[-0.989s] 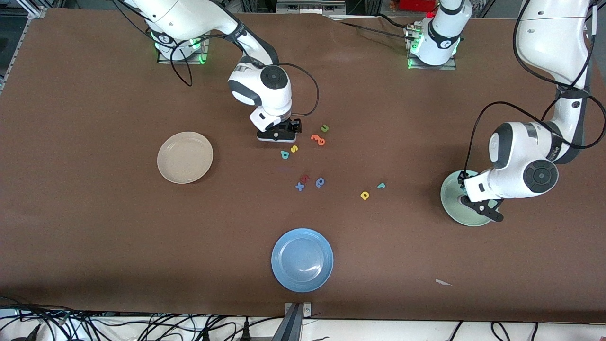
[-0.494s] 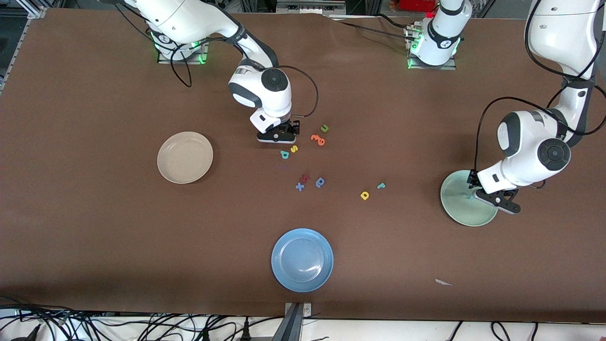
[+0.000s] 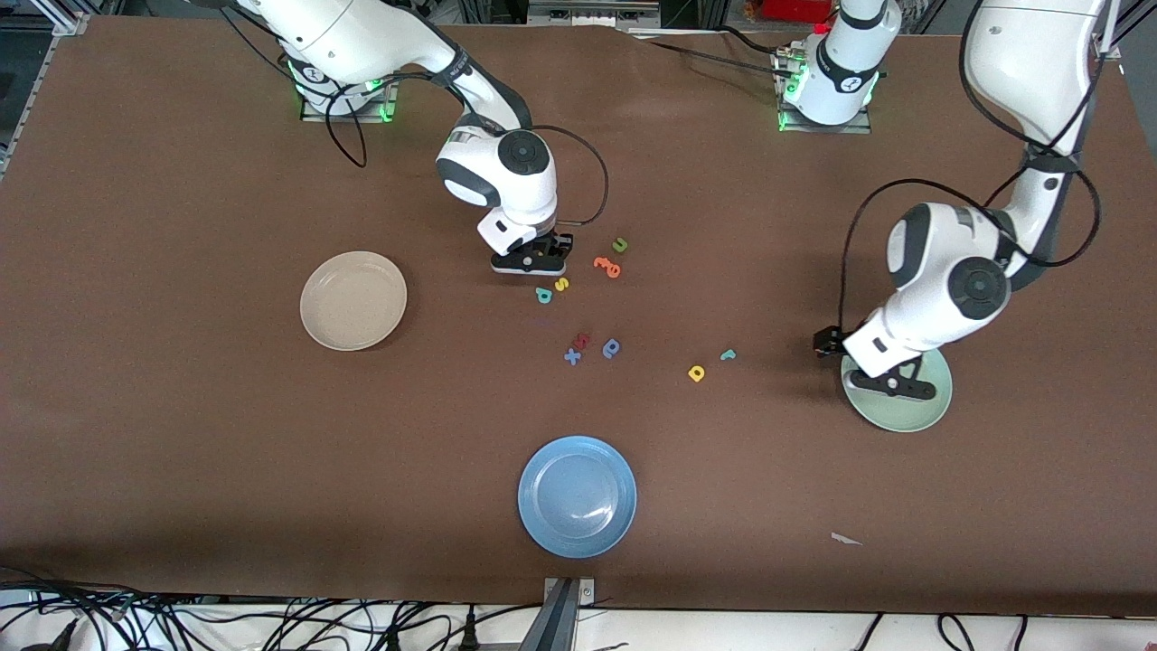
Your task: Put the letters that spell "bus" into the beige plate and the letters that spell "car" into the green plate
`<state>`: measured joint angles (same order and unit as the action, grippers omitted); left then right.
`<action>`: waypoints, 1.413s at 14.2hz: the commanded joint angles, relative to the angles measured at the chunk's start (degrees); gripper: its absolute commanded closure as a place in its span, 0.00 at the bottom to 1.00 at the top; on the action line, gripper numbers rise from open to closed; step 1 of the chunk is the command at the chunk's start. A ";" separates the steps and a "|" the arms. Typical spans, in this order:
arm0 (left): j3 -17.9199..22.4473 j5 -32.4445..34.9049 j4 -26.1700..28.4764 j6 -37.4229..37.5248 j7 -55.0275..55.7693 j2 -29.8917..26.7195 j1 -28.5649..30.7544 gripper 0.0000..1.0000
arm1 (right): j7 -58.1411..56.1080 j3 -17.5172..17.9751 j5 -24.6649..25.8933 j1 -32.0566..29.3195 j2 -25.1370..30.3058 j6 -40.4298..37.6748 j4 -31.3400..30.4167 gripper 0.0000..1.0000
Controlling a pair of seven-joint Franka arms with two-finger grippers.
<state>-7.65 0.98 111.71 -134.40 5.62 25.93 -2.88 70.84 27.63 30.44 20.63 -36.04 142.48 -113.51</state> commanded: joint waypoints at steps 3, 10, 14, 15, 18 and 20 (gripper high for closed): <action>-1.93 0.87 -1.67 0.46 17.99 4.12 -6.42 0.00 | 3.25 -0.56 1.46 0.55 -0.79 0.16 0.39 0.69; -1.85 1.57 -7.30 0.72 30.32 9.66 -9.59 0.06 | 0.80 -0.56 1.20 0.46 3.07 -0.45 -0.22 1.00; -1.85 1.57 -9.06 0.64 30.76 11.77 -9.68 0.15 | -4.29 -0.47 0.32 -2.52 8.60 -3.61 -2.76 1.00; -1.85 1.57 -9.15 0.63 30.85 12.12 -9.86 0.18 | -7.88 -0.47 -1.33 -4.53 11.40 -3.61 -4.95 1.00; -1.67 1.57 -9.23 0.63 32.60 12.65 -10.91 0.27 | -25.17 -0.47 -11.86 -8.76 19.49 -4.49 -9.96 1.00; -1.76 1.66 -9.23 0.63 32.61 12.66 -10.91 0.33 | -32.84 -0.56 -14.35 -11.57 22.67 -6.33 -11.55 1.00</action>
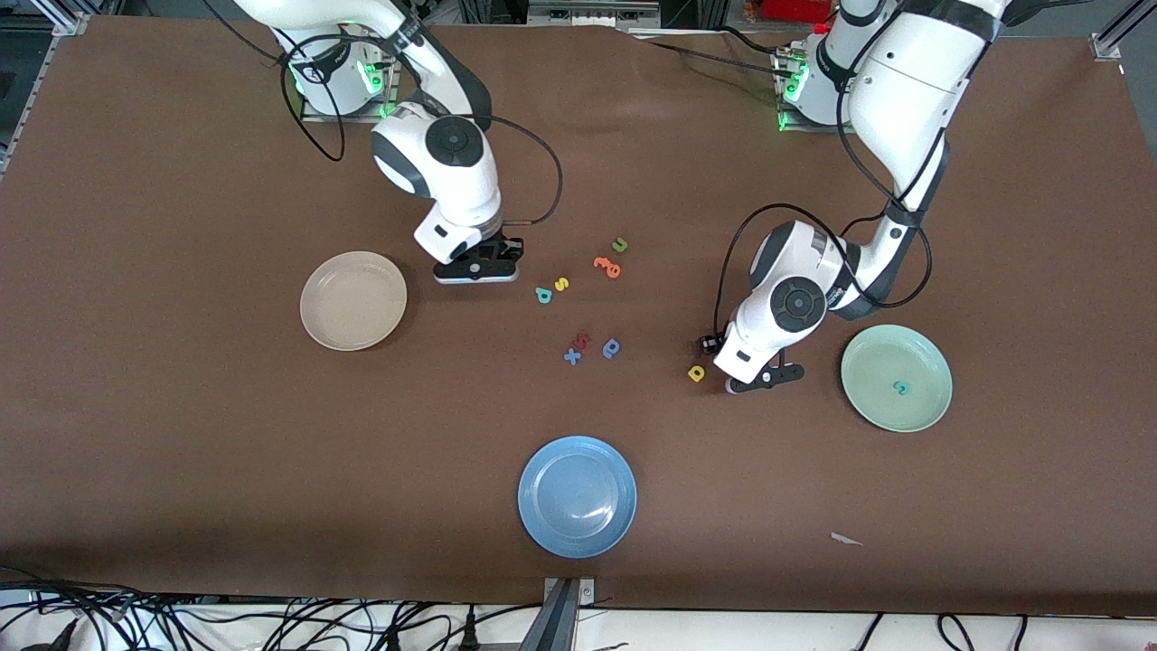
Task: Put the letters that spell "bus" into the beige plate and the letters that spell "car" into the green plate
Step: 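Grasp the teal l with the left gripper while the right gripper carries yellow u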
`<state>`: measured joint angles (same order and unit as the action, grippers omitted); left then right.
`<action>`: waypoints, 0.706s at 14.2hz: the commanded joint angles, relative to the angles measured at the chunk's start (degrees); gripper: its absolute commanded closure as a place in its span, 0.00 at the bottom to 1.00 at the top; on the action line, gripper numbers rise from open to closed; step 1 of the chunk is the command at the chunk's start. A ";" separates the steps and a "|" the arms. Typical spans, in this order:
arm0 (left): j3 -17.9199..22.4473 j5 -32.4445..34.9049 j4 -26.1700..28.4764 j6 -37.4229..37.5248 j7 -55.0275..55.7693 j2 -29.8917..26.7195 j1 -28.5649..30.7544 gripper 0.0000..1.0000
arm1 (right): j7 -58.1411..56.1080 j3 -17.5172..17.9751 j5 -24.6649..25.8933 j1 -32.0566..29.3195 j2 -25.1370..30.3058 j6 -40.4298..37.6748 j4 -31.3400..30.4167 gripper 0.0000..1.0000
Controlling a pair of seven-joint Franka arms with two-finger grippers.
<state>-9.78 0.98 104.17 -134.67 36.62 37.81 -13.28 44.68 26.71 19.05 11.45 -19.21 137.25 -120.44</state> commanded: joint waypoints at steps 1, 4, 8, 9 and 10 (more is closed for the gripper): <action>0.38 1.65 -1.69 0.90 1.62 0.77 -0.52 0.37 | -9.76 0.36 -3.66 -4.05 6.81 -1.98 -5.06 1.00; 0.64 1.91 -3.61 1.24 1.09 1.65 -0.43 0.39 | -21.00 -0.07 -6.12 -9.15 9.36 -2.42 -7.25 1.00; 0.64 2.88 -3.98 1.25 1.18 1.83 -0.26 0.42 | -34.38 -3.41 -6.39 -14.09 9.81 -2.16 -8.67 1.00; 0.64 2.88 -3.98 1.25 1.35 1.83 -0.26 0.42 | -35.79 -4.46 -6.39 -14.18 9.64 -2.07 -9.02 1.00; 0.64 2.88 -3.89 1.25 1.61 1.83 -0.34 0.42 | -36.68 -5.08 -6.39 -14.26 9.37 -1.55 -9.54 1.00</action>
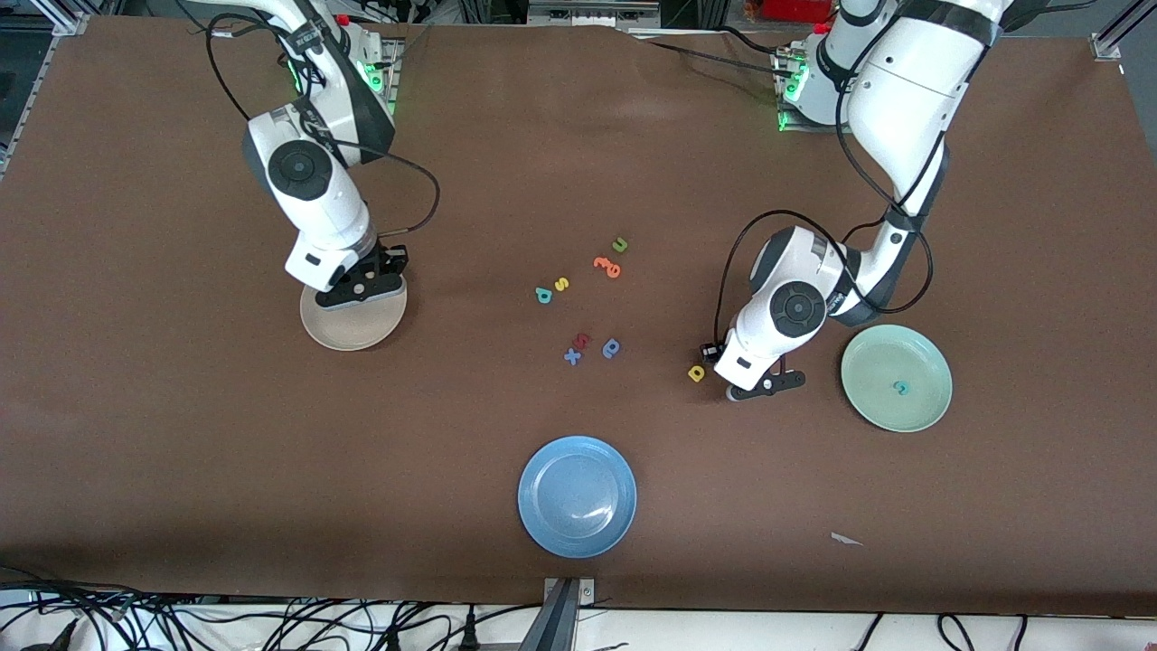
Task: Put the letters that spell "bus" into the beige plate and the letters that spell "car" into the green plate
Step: 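Grasp the teal l with the left gripper while the right gripper carries yellow u, then release the yellow u on the white plate while the left gripper carries l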
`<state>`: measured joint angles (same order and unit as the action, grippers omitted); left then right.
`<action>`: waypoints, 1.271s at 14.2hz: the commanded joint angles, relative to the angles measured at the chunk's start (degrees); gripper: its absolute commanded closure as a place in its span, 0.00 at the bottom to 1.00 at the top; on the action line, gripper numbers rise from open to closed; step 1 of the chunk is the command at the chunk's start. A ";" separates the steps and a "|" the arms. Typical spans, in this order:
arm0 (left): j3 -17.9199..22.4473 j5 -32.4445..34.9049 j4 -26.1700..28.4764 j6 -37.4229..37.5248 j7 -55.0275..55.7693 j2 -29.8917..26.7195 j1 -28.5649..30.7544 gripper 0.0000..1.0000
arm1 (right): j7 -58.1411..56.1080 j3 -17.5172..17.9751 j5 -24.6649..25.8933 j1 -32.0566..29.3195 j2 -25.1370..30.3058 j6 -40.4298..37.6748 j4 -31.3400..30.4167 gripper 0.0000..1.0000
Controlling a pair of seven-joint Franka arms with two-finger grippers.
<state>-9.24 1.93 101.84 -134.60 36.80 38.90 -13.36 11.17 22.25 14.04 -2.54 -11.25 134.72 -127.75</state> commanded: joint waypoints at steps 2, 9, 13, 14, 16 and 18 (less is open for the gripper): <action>0.10 1.94 -1.47 1.19 2.04 0.74 -0.35 0.48 | -4.14 -1.68 -1.38 -0.62 0.18 2.99 -3.02 1.00; 0.19 2.29 -1.47 1.19 1.78 1.01 -0.26 0.64 | -3.61 -1.68 -1.38 -0.89 -0.44 4.67 -3.82 0.21; 0.10 3.78 -1.47 1.10 2.04 1.18 -0.17 0.70 | -3.26 -1.68 -1.64 -0.89 -0.44 4.67 -3.64 0.17; 0.10 3.79 -1.47 1.10 1.87 1.18 -0.17 0.72 | -3.17 -1.60 -3.65 -0.89 -0.35 4.67 -3.56 0.17; 0.10 3.79 -1.56 1.19 1.52 1.18 0.00 0.73 | -2.74 -0.20 -8.13 -0.80 -0.53 4.67 -3.12 0.17; 0.19 3.87 -1.73 1.19 0.82 0.74 0.27 0.75 | 0.06 1.91 -12.09 -0.45 -1.75 6.07 -2.15 0.17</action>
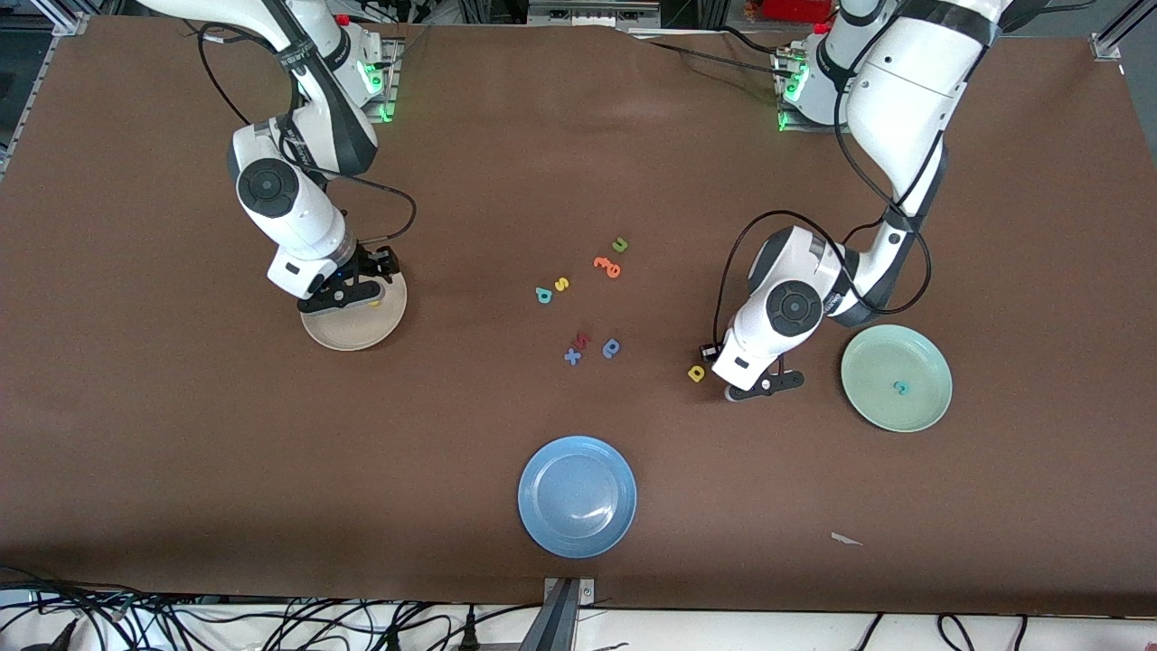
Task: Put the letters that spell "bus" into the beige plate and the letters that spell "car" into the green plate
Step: 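Release the yellow u on the white plate while the left gripper carries l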
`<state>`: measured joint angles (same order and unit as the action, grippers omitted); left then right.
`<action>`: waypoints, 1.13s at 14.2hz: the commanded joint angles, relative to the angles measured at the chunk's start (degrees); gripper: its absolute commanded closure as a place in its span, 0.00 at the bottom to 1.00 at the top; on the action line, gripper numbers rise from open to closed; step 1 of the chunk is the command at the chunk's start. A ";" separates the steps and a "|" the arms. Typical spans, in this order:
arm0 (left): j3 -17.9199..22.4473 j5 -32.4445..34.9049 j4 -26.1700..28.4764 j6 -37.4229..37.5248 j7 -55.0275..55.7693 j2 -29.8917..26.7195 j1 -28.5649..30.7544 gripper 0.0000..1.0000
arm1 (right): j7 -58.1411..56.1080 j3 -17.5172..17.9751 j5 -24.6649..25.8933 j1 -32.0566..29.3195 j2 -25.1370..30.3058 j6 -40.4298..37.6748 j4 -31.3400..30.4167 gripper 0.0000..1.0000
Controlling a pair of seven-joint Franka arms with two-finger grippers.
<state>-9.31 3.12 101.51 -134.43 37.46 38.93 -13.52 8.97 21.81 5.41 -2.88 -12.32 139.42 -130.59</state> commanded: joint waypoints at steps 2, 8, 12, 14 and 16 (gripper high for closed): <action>0.35 2.76 -1.49 2.67 -2.90 -0.25 1.38 0.75 | 8.22 2.98 -3.74 2.51 -2.61 4.18 1.57 0.17; 0.26 3.03 -1.58 10.93 -27.66 -4.99 8.67 0.76 | 26.87 2.89 -3.03 14.19 -9.29 7.61 7.63 0.17; 0.17 6.10 -1.32 16.47 -47.53 -7.98 16.14 0.75 | 35.48 1.49 -1.38 19.91 -14.47 10.08 11.67 0.17; 0.35 8.29 -1.06 17.27 -52.91 -7.99 17.38 0.75 | 41.19 -0.44 3.62 23.16 -17.72 10.08 14.65 0.17; 0.17 13.03 0.17 17.01 -54.59 -8.43 18.78 0.75 | 46.56 -1.59 7.84 25.89 -20.45 10.08 16.94 0.17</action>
<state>-8.40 11.87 99.35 -117.79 -14.63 32.10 4.49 50.47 21.90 9.54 19.87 -28.65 149.25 -117.75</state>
